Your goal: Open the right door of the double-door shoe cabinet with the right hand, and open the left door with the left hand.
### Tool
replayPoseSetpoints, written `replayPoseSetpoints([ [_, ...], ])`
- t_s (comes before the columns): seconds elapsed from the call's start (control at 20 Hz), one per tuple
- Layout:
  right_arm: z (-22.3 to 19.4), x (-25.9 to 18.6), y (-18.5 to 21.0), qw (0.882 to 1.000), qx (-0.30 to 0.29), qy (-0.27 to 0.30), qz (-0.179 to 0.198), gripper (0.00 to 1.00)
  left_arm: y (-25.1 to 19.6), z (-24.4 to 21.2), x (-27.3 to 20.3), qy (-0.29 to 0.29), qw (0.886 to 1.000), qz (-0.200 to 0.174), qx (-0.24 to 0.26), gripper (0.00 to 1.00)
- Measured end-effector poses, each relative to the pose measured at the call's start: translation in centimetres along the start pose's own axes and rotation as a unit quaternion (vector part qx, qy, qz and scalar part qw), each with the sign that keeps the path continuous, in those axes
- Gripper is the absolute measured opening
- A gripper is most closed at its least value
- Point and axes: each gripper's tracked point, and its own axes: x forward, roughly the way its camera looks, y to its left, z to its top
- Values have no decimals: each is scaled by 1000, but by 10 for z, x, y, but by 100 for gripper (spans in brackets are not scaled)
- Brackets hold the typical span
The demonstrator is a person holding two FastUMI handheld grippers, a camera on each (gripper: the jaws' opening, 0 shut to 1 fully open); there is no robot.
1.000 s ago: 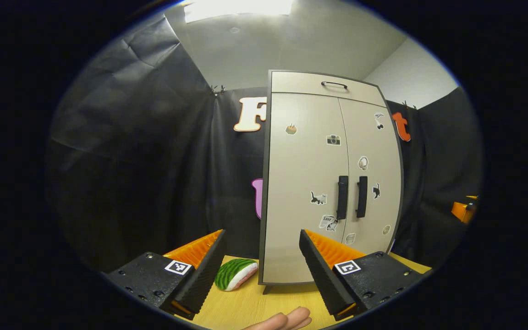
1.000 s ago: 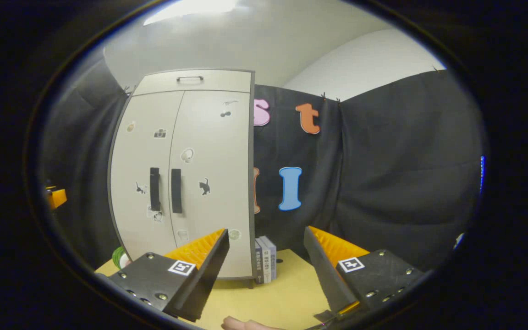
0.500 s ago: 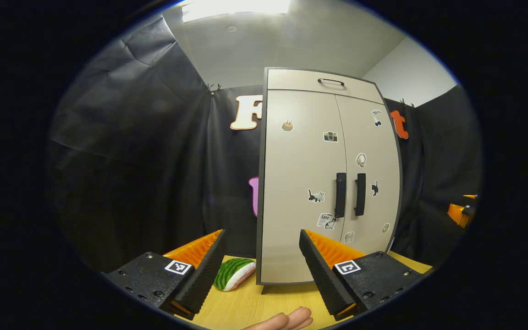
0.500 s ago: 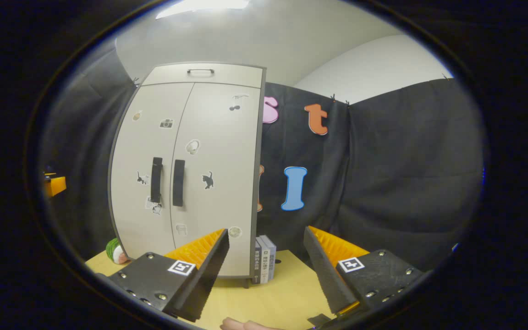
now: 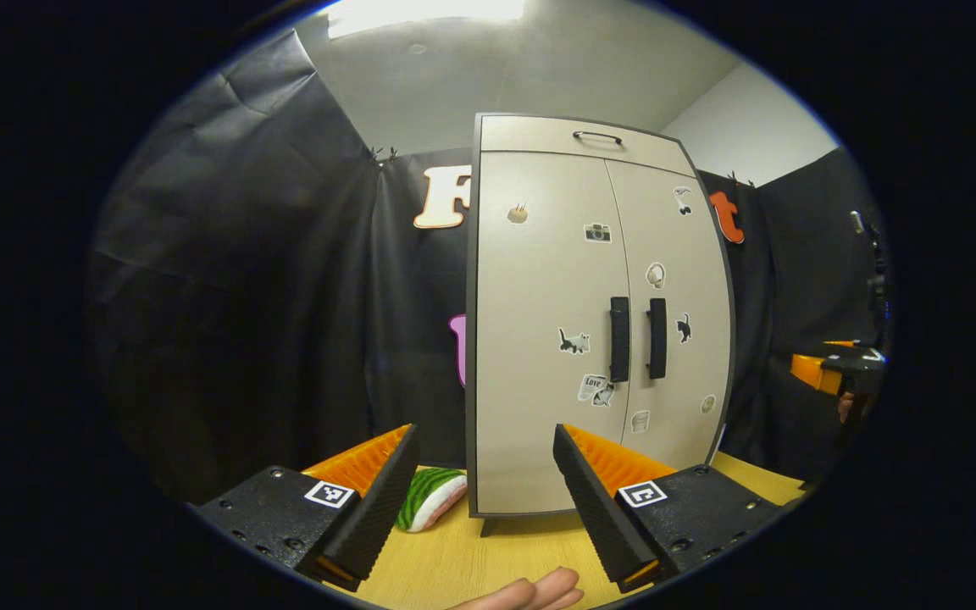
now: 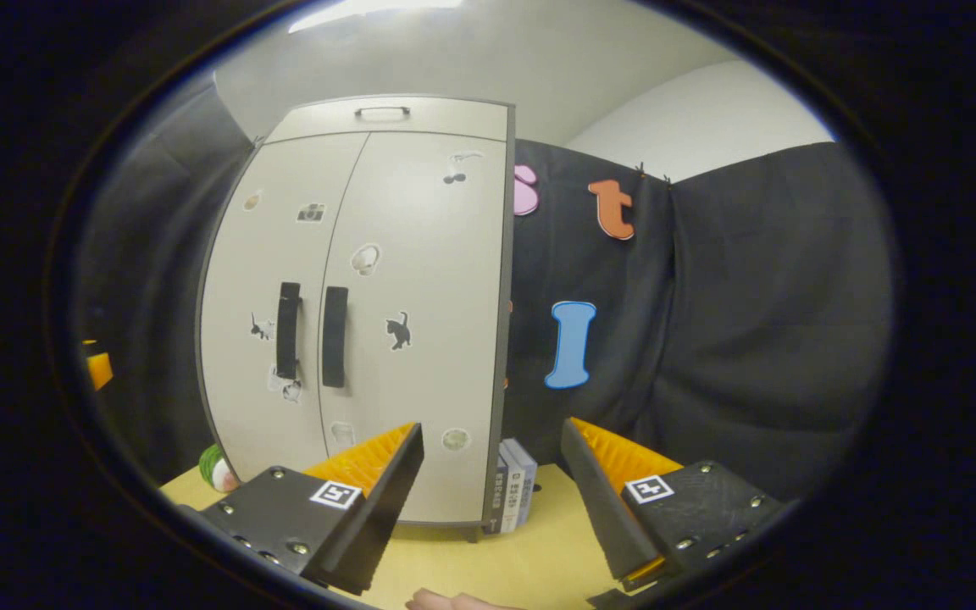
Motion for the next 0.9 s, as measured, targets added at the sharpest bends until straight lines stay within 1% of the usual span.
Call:
replayPoseSetpoints([
  [0.05,5,11,8,1000,5,-1,7,98,-1,-4,-1,5,1000,-2,-3,97],
  [0.1,11,23,17,1000,10,-2,14,94,-1,-9,-1,9,1000,-5,-4,98],
  [0.15,18,36,27,1000,15,-2,23,94,-1,-11,-2,12,1000,-8,-3,98],
  [0.2,23,50,39,999,19,0,34,97,-2,-14,-3,12,1000,-9,2,98],
  [0.25,27,61,54,998,20,1,51,94,-1,-13,-5,8,1000,-10,10,98],
  [0.35,32,82,87,996,27,14,79,94,5,-16,-9,6,1000,-2,24,98],
  [0.4,32,89,103,995,33,22,96,98,8,-17,-12,6,1000,4,18,97],
  [0.55,33,114,146,991,54,36,121,98,9,-23,-23,4,1000,3,1,98],
  [0.6,32,122,158,990,55,38,126,94,11,-24,-28,-1,1000,3,2,98],
  [0.65,31,130,170,989,52,40,130,94,12,-26,-32,-5,1000,1,9,98],
  [0.7,30,138,183,989,43,37,140,98,13,-28,-36,-6,1000,-3,13,98],
  [0.75,25,144,191,989,31,43,139,94,14,-31,-38,-6,1000,-7,13,98],
  [0.8,20,146,197,989,20,51,134,98,17,-33,-42,-6,1000,-8,11,98],
  [0.9,19,155,204,992,-2,42,119,98,27,-35,-44,-7,1000,-4,7,97],
])
